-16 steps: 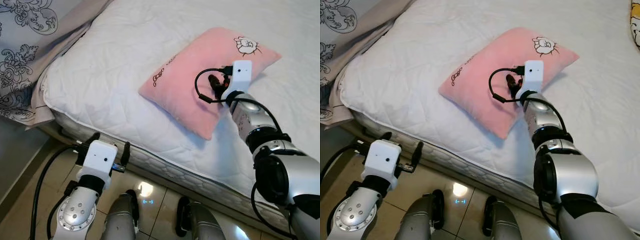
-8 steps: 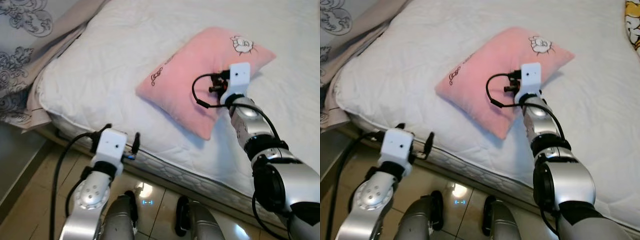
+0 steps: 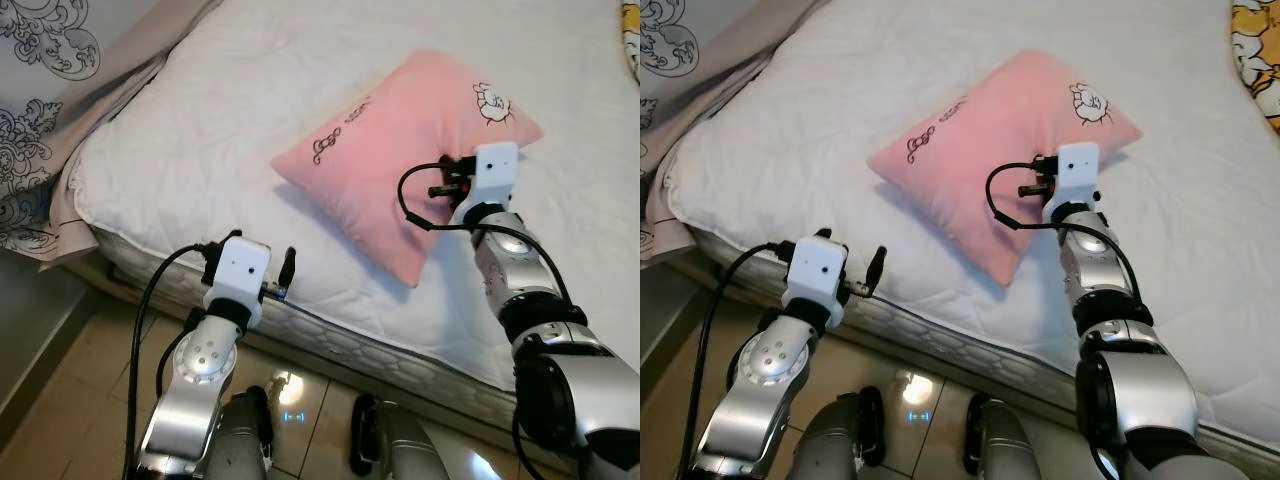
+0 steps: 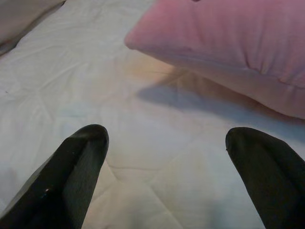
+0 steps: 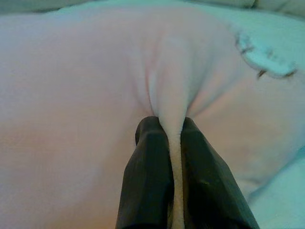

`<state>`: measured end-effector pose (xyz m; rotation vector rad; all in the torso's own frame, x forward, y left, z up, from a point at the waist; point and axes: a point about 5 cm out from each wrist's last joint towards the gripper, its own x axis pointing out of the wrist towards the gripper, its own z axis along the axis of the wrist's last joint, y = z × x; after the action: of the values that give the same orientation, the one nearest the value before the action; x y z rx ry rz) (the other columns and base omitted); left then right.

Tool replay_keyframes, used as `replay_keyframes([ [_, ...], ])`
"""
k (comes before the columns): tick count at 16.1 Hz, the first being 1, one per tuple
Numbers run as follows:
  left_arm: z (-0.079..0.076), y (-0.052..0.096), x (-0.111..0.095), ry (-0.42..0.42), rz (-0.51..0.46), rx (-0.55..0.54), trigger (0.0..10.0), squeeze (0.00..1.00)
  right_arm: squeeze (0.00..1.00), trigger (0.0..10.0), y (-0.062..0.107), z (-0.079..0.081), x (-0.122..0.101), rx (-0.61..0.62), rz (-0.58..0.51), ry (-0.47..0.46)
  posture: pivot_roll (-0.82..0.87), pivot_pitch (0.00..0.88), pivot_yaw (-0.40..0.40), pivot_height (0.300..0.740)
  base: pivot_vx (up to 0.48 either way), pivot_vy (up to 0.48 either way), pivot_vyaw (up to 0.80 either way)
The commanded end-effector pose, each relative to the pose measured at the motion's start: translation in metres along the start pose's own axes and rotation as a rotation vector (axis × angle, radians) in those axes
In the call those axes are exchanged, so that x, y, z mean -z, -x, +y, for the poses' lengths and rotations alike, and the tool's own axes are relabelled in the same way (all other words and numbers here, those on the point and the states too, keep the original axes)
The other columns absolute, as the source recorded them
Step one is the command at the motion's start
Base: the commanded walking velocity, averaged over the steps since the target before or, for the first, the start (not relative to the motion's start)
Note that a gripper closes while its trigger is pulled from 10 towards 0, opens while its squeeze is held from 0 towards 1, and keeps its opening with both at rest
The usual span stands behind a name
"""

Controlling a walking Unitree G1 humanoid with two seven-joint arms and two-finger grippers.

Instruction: Clean up the room

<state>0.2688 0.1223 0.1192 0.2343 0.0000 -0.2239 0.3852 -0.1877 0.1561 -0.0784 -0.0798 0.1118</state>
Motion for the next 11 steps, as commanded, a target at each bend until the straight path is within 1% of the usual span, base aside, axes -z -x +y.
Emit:
replay_keyframes([
  [1,-0.001,-0.004,0.004,0.020,0.009,-0.005,10.0,0.00,0.00,0.0,0.005,-0.011,-0.001,0.044,-0.013,0.042,0.03,0.126,-0.052,0.724,0.000,0.000,0.00],
  [2,-0.001,-0.008,0.003,0.023,0.007,-0.009,10.0,0.00,0.00,0.0,0.006,-0.013,-0.003,0.058,-0.022,0.058,0.03,0.119,-0.050,0.724,0.000,0.000,0.00],
  [3,-0.002,-0.014,0.002,0.043,-0.006,0.001,10.0,0.00,0.00,0.0,0.009,-0.017,-0.006,0.079,-0.042,0.074,0.03,0.091,-0.043,0.724,0.000,0.000,0.00],
  [4,-0.003,-0.016,0.002,0.060,-0.006,0.002,10.0,0.00,0.00,0.0,0.011,-0.019,-0.006,0.091,-0.055,0.076,0.03,0.084,-0.041,0.724,0.000,0.000,0.00],
  [5,-0.003,-0.020,0.003,0.093,0.001,-0.011,10.0,0.00,0.00,0.0,0.014,-0.020,-0.005,0.100,-0.066,0.076,0.02,0.065,-0.035,0.724,0.000,0.000,0.00],
  [8,-0.003,-0.025,0.006,0.105,0.008,-0.021,10.0,0.00,0.00,0.0,0.019,-0.023,0.001,0.116,-0.051,0.066,0.01,0.045,-0.026,0.724,0.000,0.000,0.58],
  [10,-0.005,-0.026,0.006,0.094,0.004,-0.022,10.0,0.00,0.00,0.0,0.022,-0.023,0.007,0.120,-0.030,0.065,0.01,0.038,-0.024,0.724,0.000,0.000,0.51],
  [11,-0.008,-0.026,0.005,0.092,-0.012,-0.023,10.0,0.00,0.00,0.0,0.023,-0.026,0.008,0.122,-0.020,0.073,0.01,0.036,-0.025,0.724,0.000,-0.292,0.51],
])
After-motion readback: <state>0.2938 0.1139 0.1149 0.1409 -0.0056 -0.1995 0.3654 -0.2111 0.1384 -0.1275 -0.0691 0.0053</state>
